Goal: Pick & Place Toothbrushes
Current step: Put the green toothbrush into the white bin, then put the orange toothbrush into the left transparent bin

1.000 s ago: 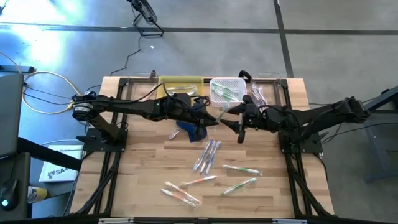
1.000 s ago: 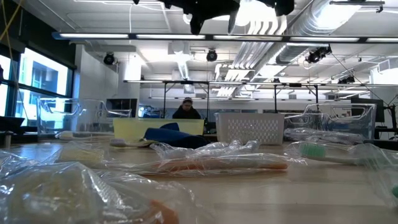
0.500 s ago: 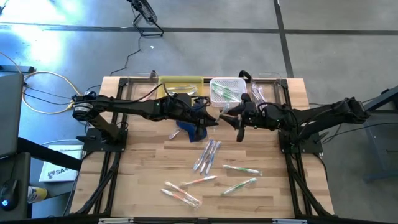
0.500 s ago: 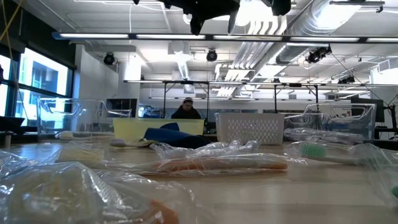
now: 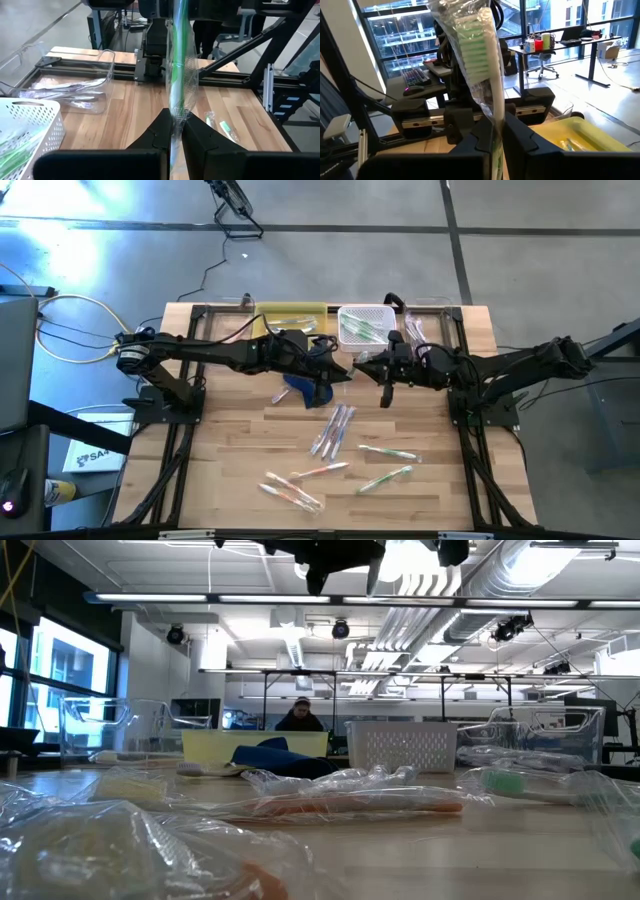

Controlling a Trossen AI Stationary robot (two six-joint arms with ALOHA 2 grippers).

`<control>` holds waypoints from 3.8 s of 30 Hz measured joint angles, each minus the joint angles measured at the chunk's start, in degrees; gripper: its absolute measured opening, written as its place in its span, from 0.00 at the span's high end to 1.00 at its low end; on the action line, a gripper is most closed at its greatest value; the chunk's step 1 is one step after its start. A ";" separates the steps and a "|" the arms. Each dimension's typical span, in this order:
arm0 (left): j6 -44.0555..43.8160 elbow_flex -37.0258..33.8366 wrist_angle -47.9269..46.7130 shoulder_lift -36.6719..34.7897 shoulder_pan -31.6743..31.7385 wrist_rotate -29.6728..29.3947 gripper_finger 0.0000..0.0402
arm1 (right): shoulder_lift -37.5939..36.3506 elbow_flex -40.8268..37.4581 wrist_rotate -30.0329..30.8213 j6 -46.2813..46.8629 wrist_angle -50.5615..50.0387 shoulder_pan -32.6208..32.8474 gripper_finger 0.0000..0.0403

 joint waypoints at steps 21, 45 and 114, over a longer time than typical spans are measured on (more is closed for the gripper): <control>5.75 0.00 0.43 0.00 0.20 -0.08 0.65 | -0.02 0.00 0.30 0.19 -0.11 -0.04 0.97; 11.79 0.00 -10.03 -16.56 11.04 10.74 0.54 | -2.23 -0.05 10.49 -3.20 -10.72 -1.98 0.97; 16.23 0.00 -15.98 -20.87 10.88 10.54 0.54 | -7.52 3.63 -39.64 -1.23 -16.39 -24.75 0.84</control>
